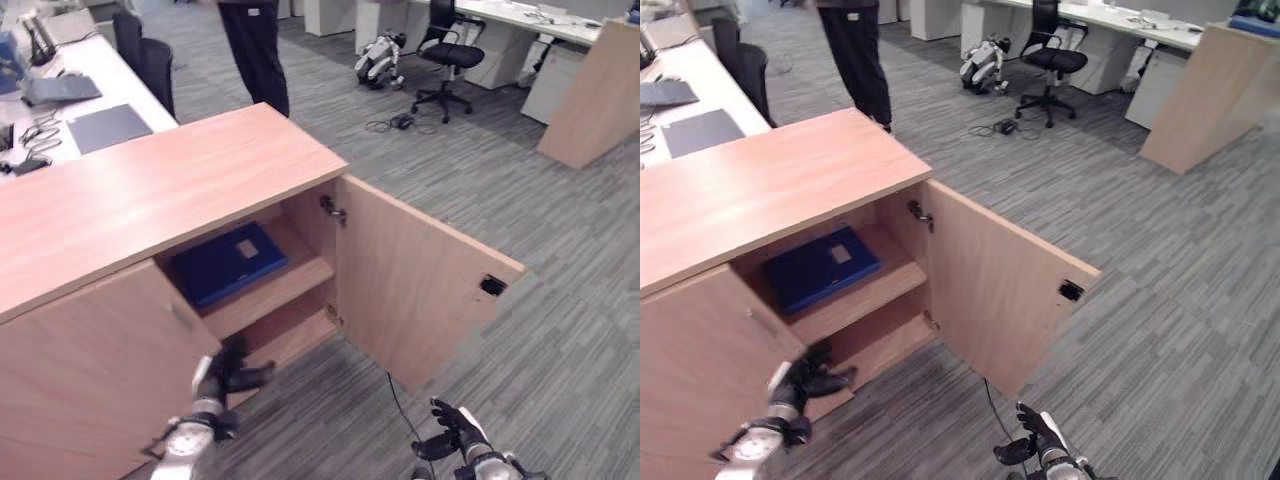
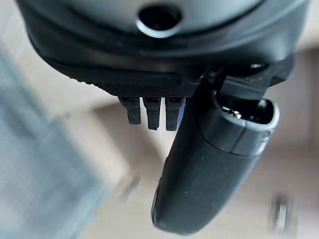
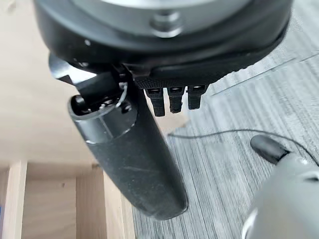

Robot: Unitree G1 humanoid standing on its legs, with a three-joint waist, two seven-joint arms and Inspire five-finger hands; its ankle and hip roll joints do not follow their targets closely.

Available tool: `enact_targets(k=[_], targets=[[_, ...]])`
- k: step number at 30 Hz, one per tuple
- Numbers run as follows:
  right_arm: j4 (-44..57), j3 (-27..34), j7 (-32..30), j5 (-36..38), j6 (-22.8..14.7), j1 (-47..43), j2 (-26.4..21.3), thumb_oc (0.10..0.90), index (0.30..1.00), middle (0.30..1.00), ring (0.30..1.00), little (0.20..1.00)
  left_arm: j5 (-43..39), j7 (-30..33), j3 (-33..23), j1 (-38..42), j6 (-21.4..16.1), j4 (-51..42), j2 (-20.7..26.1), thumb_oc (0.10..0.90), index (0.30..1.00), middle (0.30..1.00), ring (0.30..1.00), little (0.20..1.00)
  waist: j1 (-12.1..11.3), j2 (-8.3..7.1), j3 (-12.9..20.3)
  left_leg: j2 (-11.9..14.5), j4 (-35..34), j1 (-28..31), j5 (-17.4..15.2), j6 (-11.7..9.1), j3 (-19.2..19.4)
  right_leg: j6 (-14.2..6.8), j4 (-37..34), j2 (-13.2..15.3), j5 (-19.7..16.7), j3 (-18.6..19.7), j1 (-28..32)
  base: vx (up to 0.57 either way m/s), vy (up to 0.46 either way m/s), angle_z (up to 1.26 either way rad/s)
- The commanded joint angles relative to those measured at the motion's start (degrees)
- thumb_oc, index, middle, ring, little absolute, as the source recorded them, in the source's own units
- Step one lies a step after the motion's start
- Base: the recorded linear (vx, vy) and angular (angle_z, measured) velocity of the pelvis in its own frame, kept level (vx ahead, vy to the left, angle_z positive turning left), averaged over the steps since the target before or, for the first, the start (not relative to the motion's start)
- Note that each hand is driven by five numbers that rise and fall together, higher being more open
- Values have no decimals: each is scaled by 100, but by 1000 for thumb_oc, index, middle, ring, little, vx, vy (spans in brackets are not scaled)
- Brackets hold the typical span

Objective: Put the empty folder in the office cabinet

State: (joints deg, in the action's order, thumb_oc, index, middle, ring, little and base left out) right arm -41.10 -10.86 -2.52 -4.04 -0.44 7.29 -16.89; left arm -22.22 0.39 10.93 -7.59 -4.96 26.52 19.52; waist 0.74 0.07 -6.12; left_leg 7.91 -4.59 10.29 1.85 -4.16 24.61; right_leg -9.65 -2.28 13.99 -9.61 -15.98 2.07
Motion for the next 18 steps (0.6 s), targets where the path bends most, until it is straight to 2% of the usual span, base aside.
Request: enact_targets(k=[1, 8, 11, 14, 16, 17, 18], targets=[[338, 160, -70, 6, -222, -180, -235, 800, 900, 900, 900, 900, 44, -274, -217, 566, -353, -485, 63, 800, 900, 900, 900, 900, 244, 36, -46, -29, 68, -180, -237, -154, -522, -298, 177, 79, 803, 33, 179, -6, -111, -32], [454, 310, -73, 31, -221, -46, -458, 800, 900, 900, 900, 900, 68, -449, -122, 364, -226, -393, -13, 800, 900, 900, 900, 900, 502, 300, -99, 332, 237, -89, -34, -404, -351, -94, -149, -347, 1020, 262, 392, -10, -144, -20], [487, 320, -72, 71, -232, -41, -510, 800, 900, 900, 900, 900, 126, -439, -106, 383, -201, -337, -30, 800, 900, 900, 900, 900, 570, 363, -130, 460, 408, -109, -13, -478, -289, -20, -163, -458, 1096, 330, 414, -20, -164, -18], [475, 293, -101, 100, -244, -132, -648, 800, 900, 900, 900, 900, 149, -436, -11, 433, -175, -275, -62, 800, 900, 900, 900, 900, 647, 433, -261, 755, 1118, -372, 283, -669, -273, 132, -227, -672, 1221, 419, 507, -21, -177, -31], [439, 259, -143, 120, -234, -263, -738, 800, 900, 900, 900, 900, 143, -434, 10, 378, -169, -260, -88, 800, 900, 900, 900, 900, 629, 391, -355, 910, 1652, -537, 444, -707, -336, 239, -262, -758, 1287, 520, 565, 13, -143, -24], [438, 259, -143, 120, -234, -263, -738, 800, 900, 900, 900, 900, 143, -434, 10, 379, -169, -260, -89, 800, 900, 900, 900, 900, 630, 392, -356, 913, 1658, -540, 440, -708, -337, 240, -261, -760, 1287, 519, 565, 30, -103, -50], [360, 253, -176, 141, -211, -365, -788, 800, 900, 900, 900, 900, 157, -418, 28, 332, -175, -267, -94, 800, 900, 900, 900, 900, 510, 345, -396, 652, 1652, -693, 217, -566, -700, 235, -256, -742, 1344, 584, 618, 12, -35, -57]])
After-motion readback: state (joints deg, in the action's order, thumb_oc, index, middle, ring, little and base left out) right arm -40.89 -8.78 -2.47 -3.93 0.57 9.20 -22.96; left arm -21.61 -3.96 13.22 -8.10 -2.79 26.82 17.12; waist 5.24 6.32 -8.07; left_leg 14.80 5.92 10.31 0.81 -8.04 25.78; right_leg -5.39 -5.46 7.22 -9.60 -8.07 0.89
